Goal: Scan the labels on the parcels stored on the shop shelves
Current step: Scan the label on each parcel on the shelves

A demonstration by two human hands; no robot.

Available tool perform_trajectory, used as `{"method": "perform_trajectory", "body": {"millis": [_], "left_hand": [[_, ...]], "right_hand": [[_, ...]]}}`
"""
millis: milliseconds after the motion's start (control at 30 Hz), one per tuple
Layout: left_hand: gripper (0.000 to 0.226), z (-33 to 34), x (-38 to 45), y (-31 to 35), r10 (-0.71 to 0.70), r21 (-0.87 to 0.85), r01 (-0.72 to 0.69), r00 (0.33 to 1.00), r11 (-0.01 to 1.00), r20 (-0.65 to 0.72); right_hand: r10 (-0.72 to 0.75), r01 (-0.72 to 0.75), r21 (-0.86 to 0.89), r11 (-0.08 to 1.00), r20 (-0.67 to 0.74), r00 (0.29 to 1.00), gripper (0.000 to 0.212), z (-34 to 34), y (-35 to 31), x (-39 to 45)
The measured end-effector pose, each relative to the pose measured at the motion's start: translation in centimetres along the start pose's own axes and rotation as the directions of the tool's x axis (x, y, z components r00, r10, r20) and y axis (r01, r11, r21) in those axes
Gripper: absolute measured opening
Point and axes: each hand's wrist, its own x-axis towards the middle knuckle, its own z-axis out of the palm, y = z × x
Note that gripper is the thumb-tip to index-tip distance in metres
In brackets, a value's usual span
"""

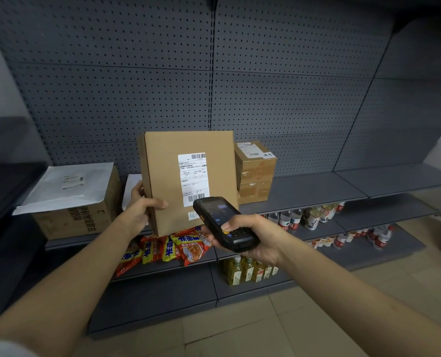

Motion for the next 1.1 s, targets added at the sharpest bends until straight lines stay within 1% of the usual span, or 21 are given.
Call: {"method": "perform_trajectory", "body": {"millis": [167,500,667,800,933,1000,1100], "left_hand": [[0.094,0.0,0.4,0.0,-0.015,0.012,0.015,1.0,1.0,0.003],[0.094,-0.3,1.2,-0.1,-0.022,0.032,0.021,1.0,0.999,0.013],[0.093,-0.6,1.5,-0.3,-0.023,0.032,0.022,1.0,0.999,0.021],[0.093,-1.0,1.9,-0.5,-0.023,0.037,0.023,1.0,0.999,0.021],[0.093,-1.5,2.5,-0.9,-0.025,0.031,0.024,0.999,0.999,0.031],[0.097,-1.7,2.7,-0.9,-0.03,0.03,0.029,0.999,0.999,0.04],[0.104,-2.0,3.0,-1.0,-0.044,0.027,0.043,0.998,0.999,0.051]], "right_hand": [[0.0,-0.001,-0.025,1.0,-0.013,1.0,0.063,-0.2,0.0,0.4],[-0.003,0.003,-0.017,1.0,-0.001,1.0,0.058,-0.2,-0.1,0.7],[-0.004,0.004,-0.016,1.0,-0.008,1.0,0.062,-0.3,0.0,1.0],[0.004,-0.004,-0.026,1.0,0.003,1.0,0.059,-0.4,0.0,1.3],[-0.005,0.005,-0.049,0.999,-0.002,1.0,0.062,-0.7,-0.2,1.7],[-0.008,0.008,-0.047,0.999,-0.02,1.0,0.061,-0.7,-0.3,2.1],[-0.021,0.018,-0.049,0.999,-0.053,0.998,0.054,-1.0,-0.3,3.0]]}}
